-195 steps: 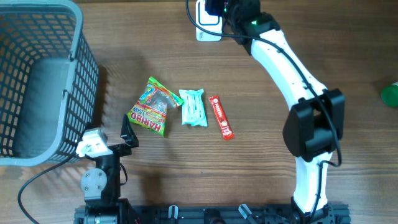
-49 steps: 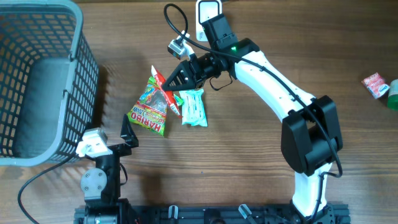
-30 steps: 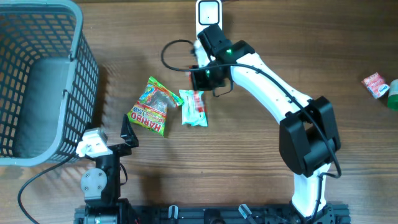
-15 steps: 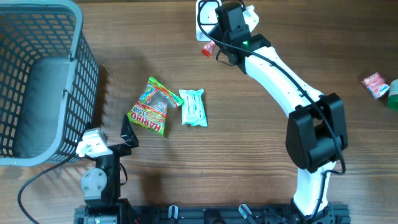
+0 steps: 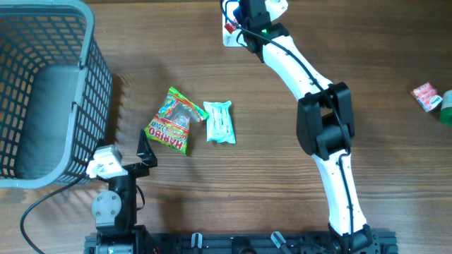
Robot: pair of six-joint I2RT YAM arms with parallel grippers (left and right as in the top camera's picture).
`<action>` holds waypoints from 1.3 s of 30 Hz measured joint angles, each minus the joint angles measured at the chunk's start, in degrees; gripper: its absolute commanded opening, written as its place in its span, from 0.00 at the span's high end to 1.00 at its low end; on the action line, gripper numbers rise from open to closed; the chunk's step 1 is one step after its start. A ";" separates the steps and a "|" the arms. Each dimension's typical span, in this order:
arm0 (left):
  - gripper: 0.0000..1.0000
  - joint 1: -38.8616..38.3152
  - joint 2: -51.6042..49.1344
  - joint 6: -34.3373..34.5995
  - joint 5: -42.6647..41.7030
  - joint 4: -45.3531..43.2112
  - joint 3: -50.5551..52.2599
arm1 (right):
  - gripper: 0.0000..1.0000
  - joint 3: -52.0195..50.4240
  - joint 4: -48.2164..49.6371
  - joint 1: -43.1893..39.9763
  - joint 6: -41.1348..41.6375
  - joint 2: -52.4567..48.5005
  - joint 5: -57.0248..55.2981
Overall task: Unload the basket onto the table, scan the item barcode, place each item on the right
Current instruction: 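Lift the Nescafe stick and hold it at the scanner, then carry the Nescafe stick right and release it on the table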
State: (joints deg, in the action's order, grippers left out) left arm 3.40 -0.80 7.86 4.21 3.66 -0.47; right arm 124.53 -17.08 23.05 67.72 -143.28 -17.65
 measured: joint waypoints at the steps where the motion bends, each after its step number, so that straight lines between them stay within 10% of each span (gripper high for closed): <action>1: 0.00 0.00 0.00 0.00 0.00 0.00 0.00 | 0.95 0.59 0.15 -0.02 0.17 -0.02 -0.66; 10: 0.00 0.00 0.00 0.00 0.00 0.00 0.00 | 0.95 2.40 -0.79 -1.51 -1.22 -0.02 -3.85; 19: 0.00 0.00 0.00 0.00 0.00 0.02 0.00 | 0.95 22.29 -40.04 -4.50 -15.15 0.28 -9.09; 24: 0.00 0.00 0.00 0.00 0.00 0.02 0.00 | 0.95 23.80 -58.58 -18.16 -21.46 1.46 -18.43; 30: 0.00 0.00 0.00 0.00 0.00 0.02 0.00 | 0.95 10.71 -53.31 -38.29 -31.15 1.53 -15.78; 31: 0.00 0.00 0.00 0.00 0.00 0.02 0.00 | 0.89 8.72 -52.35 -40.52 -32.68 1.53 -14.84; 33: 0.00 0.00 0.00 0.00 0.00 0.02 0.00 | 0.13 4.59 -51.89 -45.24 -35.91 1.53 -12.50; 34: 0.00 0.00 0.00 0.00 0.00 0.02 0.00 | 0.00 3.28 -52.00 -47.71 -37.09 1.53 -10.62; 39: 0.00 0.00 0.00 0.00 0.00 0.00 0.00 | 0.00 8.33 -56.15 -49.92 -41.18 1.55 2.75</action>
State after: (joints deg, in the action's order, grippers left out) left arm 3.40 -0.80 7.86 4.21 3.66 -0.47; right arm 132.86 -73.23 -26.87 26.55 -141.73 -14.90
